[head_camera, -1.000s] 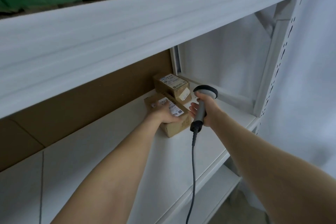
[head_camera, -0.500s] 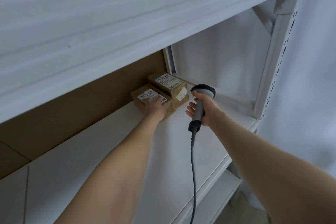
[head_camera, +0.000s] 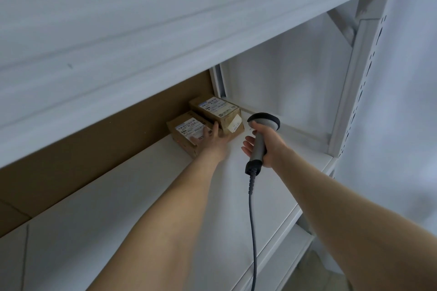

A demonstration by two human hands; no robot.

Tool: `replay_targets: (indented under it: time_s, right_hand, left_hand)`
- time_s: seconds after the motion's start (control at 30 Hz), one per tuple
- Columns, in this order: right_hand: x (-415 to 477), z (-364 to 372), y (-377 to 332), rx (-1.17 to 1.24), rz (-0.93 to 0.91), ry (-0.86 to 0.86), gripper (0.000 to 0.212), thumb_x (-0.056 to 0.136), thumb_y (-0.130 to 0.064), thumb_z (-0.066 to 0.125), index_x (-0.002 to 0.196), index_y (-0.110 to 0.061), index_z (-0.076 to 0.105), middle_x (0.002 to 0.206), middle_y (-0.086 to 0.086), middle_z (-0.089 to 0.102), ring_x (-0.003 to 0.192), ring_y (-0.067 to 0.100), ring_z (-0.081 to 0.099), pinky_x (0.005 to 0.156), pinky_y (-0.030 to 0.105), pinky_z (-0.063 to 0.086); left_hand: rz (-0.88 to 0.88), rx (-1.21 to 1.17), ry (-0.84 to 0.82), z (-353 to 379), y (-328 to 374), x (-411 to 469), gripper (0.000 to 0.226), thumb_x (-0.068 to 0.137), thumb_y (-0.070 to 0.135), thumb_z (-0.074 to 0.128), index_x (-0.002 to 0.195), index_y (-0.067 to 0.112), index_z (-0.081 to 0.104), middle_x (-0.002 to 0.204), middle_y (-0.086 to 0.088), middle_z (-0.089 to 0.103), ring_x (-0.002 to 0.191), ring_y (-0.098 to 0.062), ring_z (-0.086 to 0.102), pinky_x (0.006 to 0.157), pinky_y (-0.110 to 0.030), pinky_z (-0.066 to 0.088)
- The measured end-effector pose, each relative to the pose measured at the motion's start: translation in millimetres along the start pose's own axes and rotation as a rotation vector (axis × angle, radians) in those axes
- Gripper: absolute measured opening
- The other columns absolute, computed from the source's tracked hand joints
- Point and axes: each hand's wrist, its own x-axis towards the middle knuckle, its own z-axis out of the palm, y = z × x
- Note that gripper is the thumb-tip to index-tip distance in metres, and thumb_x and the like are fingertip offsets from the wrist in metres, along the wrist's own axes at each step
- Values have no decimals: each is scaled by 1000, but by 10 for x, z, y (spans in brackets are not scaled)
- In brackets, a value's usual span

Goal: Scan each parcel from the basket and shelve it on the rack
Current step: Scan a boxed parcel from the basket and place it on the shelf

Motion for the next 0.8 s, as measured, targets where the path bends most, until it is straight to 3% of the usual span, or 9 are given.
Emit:
replay_targets:
  time_s: [0.13, 0.33, 0.43, 0.53, 0.6, 0.8]
  right_hand:
    - [39, -48, -22, 7, -1, 14, 48, 86, -29, 73, 124, -6, 54, 97, 12, 62, 78, 22, 64, 59, 35, 58]
    - [1, -80, -17, 39, 1, 16, 38, 87, -29, 72, 113, -7, 54, 93, 12, 61, 75, 21, 63, 64, 36, 59]
    - [-117, -93, -29, 60, -10, 5, 36, 87, -29, 72, 109, -7, 54, 91, 12, 62, 72, 20, 63, 67, 35, 59]
    - [-316, -158, -38, 87, -33, -5, 29, 87, -26, 71, 102, -8, 54, 82, 10, 62, 63, 16, 61, 60, 30, 59]
    - [-491, -256, -32, 91, -48, -3, 23, 88, -23, 69, 99, -9, 55, 78, 7, 60, 54, 12, 56, 53, 24, 57]
    - [-1186, -912, 67, 140, -119, 44, 15, 88, -19, 66, 96, -9, 58, 66, 3, 56, 45, 10, 53, 48, 22, 52]
  left_hand:
    - [-24, 42, -13, 30, -49, 111, 61, 101, 19, 34, 152, 35, 6, 160, -2, -16, 143, -44, -9, 101, -79, 8]
    - [-15, -54, 31, -37, -117, 96, 61, 99, 13, 42, 150, 37, 19, 159, -7, -8, 144, -41, -3, 108, -72, 8]
    - [-29, -138, 166, -130, -47, -47, 52, 94, 12, 50, 142, 27, 35, 151, -14, 16, 137, -39, 25, 109, -57, 28]
    - [-40, -237, 275, -283, 107, -208, 46, 92, 9, 52, 137, 17, 43, 134, -13, 35, 117, -32, 45, 91, -44, 46]
    - [-14, -251, 304, -379, 258, -326, 43, 91, 9, 54, 133, 14, 47, 133, -13, 38, 115, -31, 46, 87, -42, 49]
    - [46, -292, 230, -487, 1034, -866, 43, 91, 8, 49, 133, 19, 51, 139, -10, 36, 125, -29, 42, 97, -40, 44]
